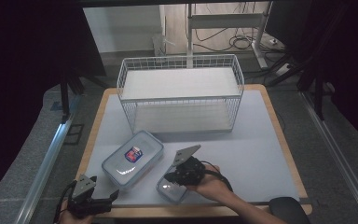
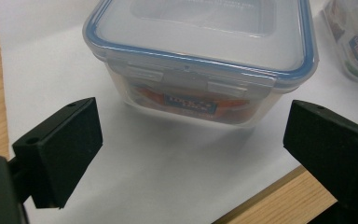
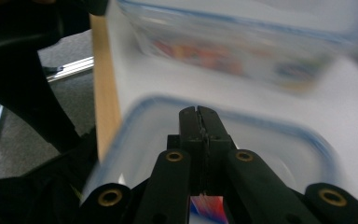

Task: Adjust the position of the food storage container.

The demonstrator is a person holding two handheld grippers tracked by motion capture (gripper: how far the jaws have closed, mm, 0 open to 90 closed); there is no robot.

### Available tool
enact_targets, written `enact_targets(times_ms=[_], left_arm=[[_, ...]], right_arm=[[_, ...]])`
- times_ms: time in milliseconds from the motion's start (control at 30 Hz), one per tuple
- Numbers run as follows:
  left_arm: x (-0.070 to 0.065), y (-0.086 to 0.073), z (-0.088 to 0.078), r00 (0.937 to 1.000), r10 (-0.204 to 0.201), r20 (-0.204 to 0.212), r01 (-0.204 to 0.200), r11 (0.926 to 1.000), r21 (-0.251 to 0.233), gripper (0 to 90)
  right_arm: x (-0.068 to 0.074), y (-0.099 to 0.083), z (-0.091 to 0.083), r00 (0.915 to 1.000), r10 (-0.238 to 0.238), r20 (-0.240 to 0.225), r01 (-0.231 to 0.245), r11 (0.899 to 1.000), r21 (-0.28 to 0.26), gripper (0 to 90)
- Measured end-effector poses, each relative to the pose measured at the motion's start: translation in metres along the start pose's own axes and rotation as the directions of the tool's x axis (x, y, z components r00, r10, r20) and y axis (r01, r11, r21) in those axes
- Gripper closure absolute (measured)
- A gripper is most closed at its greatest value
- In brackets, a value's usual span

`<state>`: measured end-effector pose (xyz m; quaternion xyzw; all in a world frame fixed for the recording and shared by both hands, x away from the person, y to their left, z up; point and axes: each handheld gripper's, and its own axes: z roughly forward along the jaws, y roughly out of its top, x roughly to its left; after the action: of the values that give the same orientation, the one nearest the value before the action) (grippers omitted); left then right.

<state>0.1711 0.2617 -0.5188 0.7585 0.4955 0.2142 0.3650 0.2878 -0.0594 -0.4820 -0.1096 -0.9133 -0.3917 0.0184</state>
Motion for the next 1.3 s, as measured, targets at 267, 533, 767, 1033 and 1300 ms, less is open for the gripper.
enact_targets(times_ms=[267,533,767,1033,1300], left_arm=[[0.001,0.0,0.0,1.0,0.001,-0.001,-0.001,1.0,0.002,4.9],[-0.001,0.0,0.0,1.0,0.007,0.0,-0.007,1.0,0.004,5.1],[0.0,0.0,0.001,1.0,0.004,0.002,-0.004,1.0,0.007,5.1],[-0.002,0.0,0.001,0.9999,0.01,0.003,-0.01,0.9999,0.007,5.1],[-0.001,0.0,0.001,1.0,0.008,0.002,-0.008,0.9999,0.013,5.1]], right_arm=[[0.023,0.022,0.035,0.9953,-0.085,-0.046,0.086,0.996,0.033,88.9],[0.03,0.02,0.043,0.9912,-0.129,-0.031,0.131,0.989,0.073,89.3],[0.036,0.016,0.036,0.9878,-0.137,-0.075,0.144,0.983,0.111,89.3],[0.036,0.01,0.034,0.9893,-0.134,-0.056,0.14,0.983,0.117,89.3],[0.017,-0.002,0.016,0.9964,-0.084,0.008,0.083,0.991,0.109,89.4]])
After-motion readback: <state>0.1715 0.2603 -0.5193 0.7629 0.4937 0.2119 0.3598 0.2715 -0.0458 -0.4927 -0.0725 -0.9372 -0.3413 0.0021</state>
